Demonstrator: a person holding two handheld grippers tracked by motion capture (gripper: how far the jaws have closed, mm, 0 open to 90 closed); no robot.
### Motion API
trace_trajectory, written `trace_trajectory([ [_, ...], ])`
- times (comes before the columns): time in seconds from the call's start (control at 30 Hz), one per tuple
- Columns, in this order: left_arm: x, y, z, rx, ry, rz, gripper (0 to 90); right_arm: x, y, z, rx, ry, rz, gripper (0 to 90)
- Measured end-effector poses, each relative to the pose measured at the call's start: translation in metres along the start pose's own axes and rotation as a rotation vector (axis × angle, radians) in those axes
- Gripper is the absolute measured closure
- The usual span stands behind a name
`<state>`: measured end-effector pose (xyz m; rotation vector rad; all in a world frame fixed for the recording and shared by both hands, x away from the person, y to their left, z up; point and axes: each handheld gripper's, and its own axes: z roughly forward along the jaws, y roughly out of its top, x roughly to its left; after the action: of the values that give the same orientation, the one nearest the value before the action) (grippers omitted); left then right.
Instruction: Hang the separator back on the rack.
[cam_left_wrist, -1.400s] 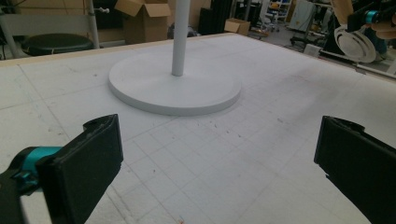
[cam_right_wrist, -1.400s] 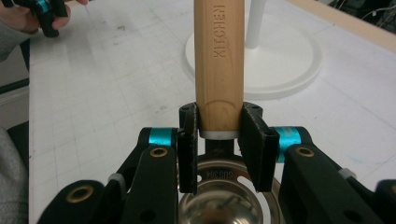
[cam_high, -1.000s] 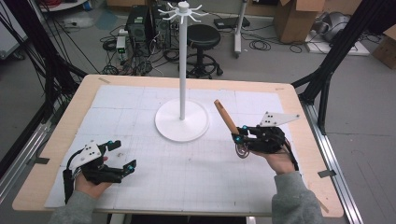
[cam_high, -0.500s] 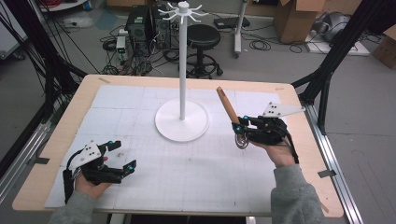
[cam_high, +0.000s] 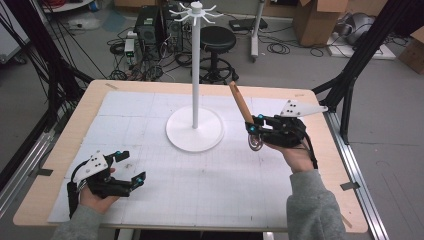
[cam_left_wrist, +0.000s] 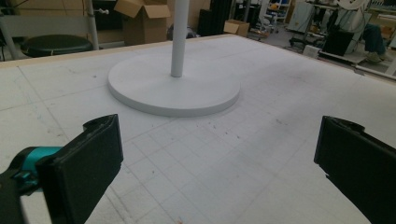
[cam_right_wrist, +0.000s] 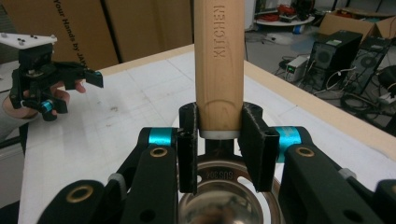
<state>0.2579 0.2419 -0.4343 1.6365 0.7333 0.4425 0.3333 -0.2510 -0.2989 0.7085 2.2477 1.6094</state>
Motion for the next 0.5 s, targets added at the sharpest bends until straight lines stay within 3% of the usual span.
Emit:
trace_trajectory([
  [0.5, 0.0, 0.0, -0.003, -0.003, 0.006, -0.005, 1.7, 0.001, 0.028, 0.002, -0.026, -0.009, -0.013, 69.7],
])
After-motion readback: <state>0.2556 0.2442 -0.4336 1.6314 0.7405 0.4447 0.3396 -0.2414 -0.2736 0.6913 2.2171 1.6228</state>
